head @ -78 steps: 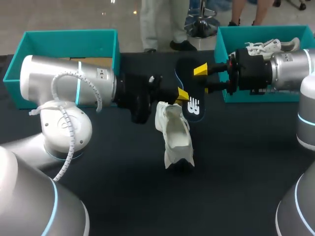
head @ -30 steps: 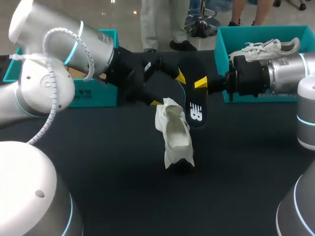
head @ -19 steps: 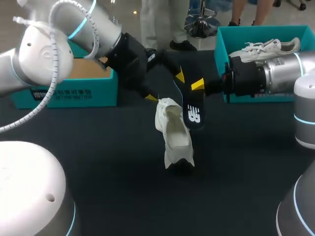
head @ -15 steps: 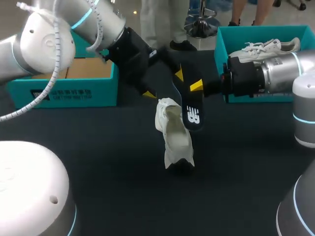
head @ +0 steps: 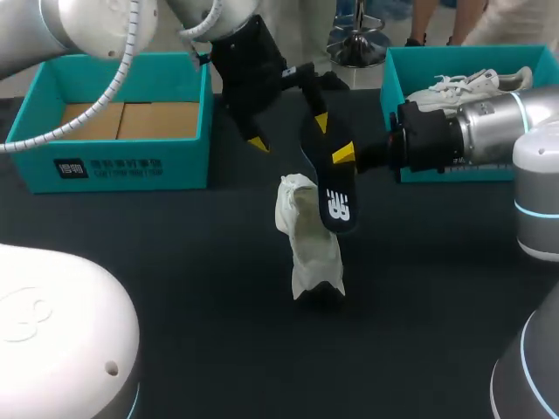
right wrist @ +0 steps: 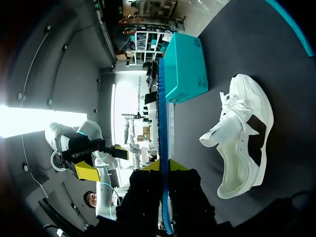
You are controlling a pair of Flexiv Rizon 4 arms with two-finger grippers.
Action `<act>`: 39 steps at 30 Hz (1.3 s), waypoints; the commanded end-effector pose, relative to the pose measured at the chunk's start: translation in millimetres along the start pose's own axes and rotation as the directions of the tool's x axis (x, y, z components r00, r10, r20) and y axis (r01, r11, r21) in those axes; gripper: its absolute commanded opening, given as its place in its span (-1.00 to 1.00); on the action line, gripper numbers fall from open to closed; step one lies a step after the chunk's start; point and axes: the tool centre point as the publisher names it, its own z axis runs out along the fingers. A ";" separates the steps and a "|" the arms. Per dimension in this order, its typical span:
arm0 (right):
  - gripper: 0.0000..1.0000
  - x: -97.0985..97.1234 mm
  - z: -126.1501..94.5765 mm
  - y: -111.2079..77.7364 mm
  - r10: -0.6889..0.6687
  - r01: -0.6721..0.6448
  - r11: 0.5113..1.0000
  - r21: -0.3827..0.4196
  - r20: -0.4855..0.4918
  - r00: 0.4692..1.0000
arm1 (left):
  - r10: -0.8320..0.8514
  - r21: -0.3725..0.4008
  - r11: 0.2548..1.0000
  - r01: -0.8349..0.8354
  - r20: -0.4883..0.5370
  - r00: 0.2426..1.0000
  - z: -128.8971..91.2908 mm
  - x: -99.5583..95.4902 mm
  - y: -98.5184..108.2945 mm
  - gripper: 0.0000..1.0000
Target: Take the shoe out of the shoebox, open the shoe tongue, remove and reinsert the insole, then place the shoe into the shoebox
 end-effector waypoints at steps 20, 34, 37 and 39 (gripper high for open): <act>-1.00 0.9 20.2 -2.0 -0.008 0.008 1.000 0.000 -0.007 1.000 | 0.024 0.000 1.000 -0.025 -0.345 0.938 -2.1 -26.8 19.6 1.00; -1.00 -0.3 13.0 -0.8 -0.008 0.008 0.999 -0.040 0.000 1.000 | 0.024 -0.001 1.000 -0.026 -0.354 0.935 -1.2 -27.5 18.9 1.00; -1.00 0.3 12.3 -0.2 -0.011 0.011 0.999 -0.039 0.002 1.000 | 0.019 -0.014 1.000 -0.025 -0.337 0.941 -0.9 -27.2 18.3 1.00; -1.00 0.6 12.1 0.0 -0.013 0.013 0.999 -0.038 0.002 1.000 | -0.002 -0.050 0.999 -0.013 -0.301 0.954 1.3 -30.1 19.8 1.00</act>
